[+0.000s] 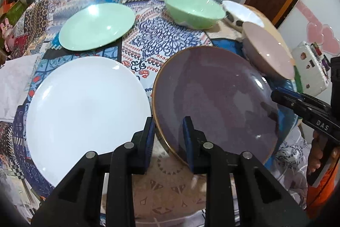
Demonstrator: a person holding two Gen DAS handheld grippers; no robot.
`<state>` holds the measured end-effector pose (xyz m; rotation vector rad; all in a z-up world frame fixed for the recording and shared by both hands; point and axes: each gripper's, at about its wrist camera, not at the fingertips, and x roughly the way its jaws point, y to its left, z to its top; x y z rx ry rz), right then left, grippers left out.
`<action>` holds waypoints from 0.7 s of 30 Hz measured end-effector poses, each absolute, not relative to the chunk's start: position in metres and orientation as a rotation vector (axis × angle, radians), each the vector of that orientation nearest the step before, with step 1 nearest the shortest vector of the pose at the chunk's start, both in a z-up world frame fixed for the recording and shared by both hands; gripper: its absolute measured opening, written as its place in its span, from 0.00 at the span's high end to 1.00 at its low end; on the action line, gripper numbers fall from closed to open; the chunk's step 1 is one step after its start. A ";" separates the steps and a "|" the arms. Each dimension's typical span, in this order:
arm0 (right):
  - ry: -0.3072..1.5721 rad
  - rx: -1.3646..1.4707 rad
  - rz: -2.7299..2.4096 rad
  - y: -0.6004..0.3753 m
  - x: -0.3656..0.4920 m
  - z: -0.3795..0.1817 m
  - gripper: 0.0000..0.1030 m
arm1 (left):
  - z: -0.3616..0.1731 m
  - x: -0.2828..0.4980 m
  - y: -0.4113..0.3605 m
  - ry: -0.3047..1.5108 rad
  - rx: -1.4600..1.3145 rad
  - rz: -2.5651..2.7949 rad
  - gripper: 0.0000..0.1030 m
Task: Organize plates and bowls
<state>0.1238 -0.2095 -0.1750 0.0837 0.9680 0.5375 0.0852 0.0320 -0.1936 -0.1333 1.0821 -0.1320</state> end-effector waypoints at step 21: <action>0.864 -0.073 0.689 -0.114 0.129 -0.147 0.40 | -0.144 0.017 0.124 0.852 -0.203 0.131 0.19</action>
